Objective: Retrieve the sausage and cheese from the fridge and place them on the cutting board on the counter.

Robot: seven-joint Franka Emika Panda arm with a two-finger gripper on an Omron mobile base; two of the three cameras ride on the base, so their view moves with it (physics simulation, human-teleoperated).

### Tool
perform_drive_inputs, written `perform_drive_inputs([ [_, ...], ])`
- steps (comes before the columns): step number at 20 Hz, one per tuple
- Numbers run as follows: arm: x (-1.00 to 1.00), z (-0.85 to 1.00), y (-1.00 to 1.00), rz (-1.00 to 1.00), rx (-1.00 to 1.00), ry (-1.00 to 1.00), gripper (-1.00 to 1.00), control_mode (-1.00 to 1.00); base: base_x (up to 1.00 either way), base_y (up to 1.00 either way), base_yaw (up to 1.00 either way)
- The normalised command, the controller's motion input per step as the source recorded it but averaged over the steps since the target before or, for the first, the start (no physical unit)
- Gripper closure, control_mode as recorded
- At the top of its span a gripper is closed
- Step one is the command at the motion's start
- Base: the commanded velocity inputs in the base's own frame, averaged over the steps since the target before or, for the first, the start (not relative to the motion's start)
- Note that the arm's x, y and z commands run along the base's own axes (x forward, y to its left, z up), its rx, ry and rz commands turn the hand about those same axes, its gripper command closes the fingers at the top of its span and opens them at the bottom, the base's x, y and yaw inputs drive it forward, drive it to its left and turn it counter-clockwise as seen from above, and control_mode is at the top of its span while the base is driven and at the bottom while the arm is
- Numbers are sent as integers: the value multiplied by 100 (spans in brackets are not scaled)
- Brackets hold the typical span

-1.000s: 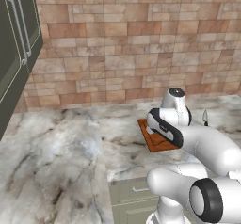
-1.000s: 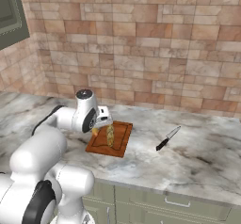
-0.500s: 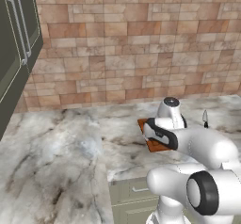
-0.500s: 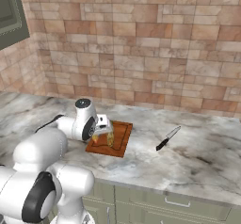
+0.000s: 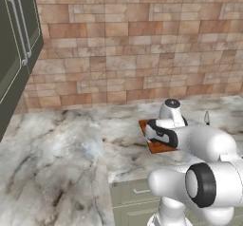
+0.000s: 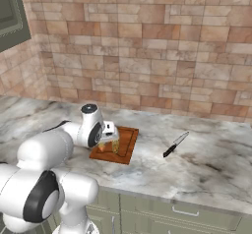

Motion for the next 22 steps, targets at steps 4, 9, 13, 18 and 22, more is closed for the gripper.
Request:
perform_drive_inputs([
  [4, 0, -17, -15, -8, 0, 0, 100, -100, 0, 0, 0],
  [9, 0, -24, -5, -11, 2, -1, 100, -100, 0, 0, 0],
  [13, 5, -16, 5, -13, 5, -2, 100, -100, 0, 0, 0],
  [18, 3, -9, 4, -10, 1, 0, 100, -100, 0, 0, 0],
  [22, 0, -6, 1, -8, 2, 0, 100, -100, 0, 0, 0],
])
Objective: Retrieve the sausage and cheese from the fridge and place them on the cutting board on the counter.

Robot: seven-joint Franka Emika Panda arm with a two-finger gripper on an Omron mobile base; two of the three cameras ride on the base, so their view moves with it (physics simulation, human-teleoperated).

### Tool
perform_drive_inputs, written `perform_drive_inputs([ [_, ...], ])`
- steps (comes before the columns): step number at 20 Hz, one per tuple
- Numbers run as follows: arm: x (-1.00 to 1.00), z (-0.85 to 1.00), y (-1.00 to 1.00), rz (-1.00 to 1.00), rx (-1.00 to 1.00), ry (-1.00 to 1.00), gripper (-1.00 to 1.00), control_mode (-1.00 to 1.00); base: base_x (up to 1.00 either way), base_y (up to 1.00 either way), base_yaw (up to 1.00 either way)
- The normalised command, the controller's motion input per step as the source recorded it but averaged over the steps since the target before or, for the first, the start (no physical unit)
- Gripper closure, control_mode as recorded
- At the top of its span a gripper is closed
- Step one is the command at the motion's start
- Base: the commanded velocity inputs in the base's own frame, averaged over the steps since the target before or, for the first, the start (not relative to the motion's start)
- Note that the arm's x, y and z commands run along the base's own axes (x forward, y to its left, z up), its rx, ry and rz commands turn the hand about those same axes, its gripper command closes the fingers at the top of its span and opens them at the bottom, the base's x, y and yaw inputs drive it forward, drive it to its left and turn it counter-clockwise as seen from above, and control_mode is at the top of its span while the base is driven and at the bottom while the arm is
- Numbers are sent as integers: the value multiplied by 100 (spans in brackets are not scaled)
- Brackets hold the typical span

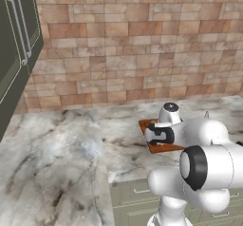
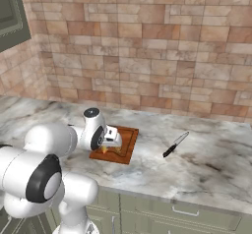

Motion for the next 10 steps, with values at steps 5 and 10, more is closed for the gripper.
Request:
perform_drive_inputs([
  [5, 0, -3, 5, -5, 1, 0, -100, -100, 0, 0, 0],
  [10, -8, 5, 2, -1, 0, -2, -100, -100, 0, 0, 0],
])
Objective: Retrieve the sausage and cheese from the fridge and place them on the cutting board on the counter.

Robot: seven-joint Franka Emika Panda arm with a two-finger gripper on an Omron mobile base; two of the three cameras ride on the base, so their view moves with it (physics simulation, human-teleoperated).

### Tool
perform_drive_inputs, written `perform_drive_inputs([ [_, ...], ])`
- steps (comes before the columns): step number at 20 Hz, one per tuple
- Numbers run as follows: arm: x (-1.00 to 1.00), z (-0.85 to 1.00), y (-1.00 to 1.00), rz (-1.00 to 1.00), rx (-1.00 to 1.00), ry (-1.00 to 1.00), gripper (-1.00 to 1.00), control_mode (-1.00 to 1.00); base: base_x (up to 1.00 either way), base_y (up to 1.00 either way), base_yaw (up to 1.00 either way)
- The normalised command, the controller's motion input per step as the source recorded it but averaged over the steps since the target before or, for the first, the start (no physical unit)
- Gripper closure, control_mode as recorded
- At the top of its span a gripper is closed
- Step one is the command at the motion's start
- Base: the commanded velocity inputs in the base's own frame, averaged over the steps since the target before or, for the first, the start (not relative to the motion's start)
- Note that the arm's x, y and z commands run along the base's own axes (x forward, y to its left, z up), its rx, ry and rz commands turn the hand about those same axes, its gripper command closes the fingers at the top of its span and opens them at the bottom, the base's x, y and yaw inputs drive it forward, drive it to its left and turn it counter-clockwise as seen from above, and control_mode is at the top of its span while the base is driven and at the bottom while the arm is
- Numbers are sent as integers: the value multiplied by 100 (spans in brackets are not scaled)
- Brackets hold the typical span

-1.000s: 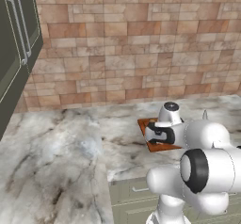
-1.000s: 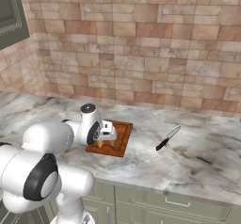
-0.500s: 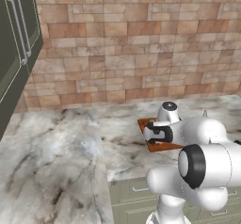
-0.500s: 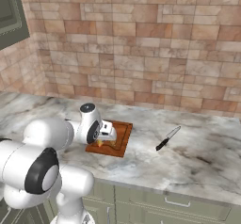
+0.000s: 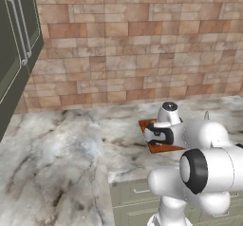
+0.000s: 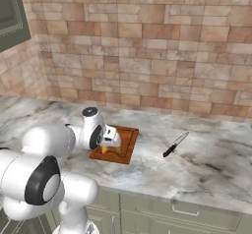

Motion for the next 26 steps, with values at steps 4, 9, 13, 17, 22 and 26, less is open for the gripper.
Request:
perform_drive_inputs([
  [4, -11, 16, 2, 0, 0, -3, -100, -100, 0, 0, 0],
  [9, -8, 33, 2, 0, 0, -8, -100, -100, 0, 0, 0],
  [13, -16, 43, 1, 0, 1, -11, -100, -100, 0, 0, 0],
  [17, -30, 46, 3, 0, 2, -13, -100, -100, 0, 0, 0],
  [22, -41, 40, 0, 0, 0, -19, -100, -100, 0, 0, 0],
  [26, -48, 37, 0, -2, 0, -21, -100, -100, 0, 0, 0],
])
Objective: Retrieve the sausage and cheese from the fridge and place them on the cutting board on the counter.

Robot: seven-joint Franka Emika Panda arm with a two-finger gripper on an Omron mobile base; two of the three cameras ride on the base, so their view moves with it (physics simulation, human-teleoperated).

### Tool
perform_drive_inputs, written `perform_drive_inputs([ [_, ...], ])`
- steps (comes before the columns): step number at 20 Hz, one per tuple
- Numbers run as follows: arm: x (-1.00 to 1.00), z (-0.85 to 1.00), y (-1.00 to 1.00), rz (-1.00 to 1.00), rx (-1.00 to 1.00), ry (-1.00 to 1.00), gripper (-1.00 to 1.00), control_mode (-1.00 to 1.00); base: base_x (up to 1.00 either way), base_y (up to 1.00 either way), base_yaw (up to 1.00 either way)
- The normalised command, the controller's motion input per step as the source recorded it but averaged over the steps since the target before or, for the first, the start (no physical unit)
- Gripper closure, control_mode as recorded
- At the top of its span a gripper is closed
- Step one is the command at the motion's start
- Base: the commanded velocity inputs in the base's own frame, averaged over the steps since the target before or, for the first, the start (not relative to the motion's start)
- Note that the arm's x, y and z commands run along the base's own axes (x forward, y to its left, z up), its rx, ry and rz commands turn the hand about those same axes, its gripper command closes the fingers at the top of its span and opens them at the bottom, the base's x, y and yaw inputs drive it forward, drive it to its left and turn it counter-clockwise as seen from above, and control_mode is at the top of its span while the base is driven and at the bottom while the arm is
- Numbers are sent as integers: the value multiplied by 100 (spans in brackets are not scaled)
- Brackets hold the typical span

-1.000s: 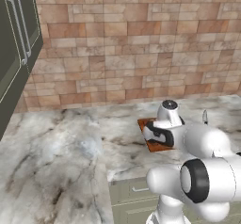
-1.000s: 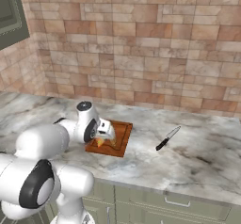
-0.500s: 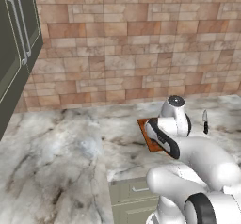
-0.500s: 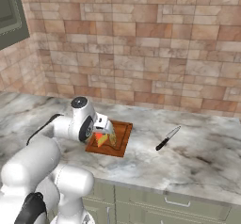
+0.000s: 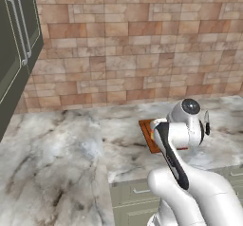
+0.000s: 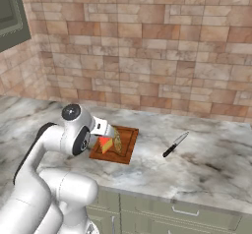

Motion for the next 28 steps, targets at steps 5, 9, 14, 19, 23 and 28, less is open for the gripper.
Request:
perform_drive_inputs([
  [5, -51, 37, 0, -1, 0, -19, -100, -100, 0, 0, 0],
  [9, -48, 34, 0, -2, 0, -10, -100, -100, 0, 0, 0],
  [14, -43, 40, 0, -1, 3, 0, -100, -100, 0, 0, 0],
  [19, -36, 14, 5, 0, 1, 2, -100, -100, 0, 0, 0],
  [23, -16, -5, 8, 0, -4, -4, -100, -100, 0, 0, 0],
  [28, 0, 0, 0, 0, 0, 0, -100, -100, 0, 0, 0],
])
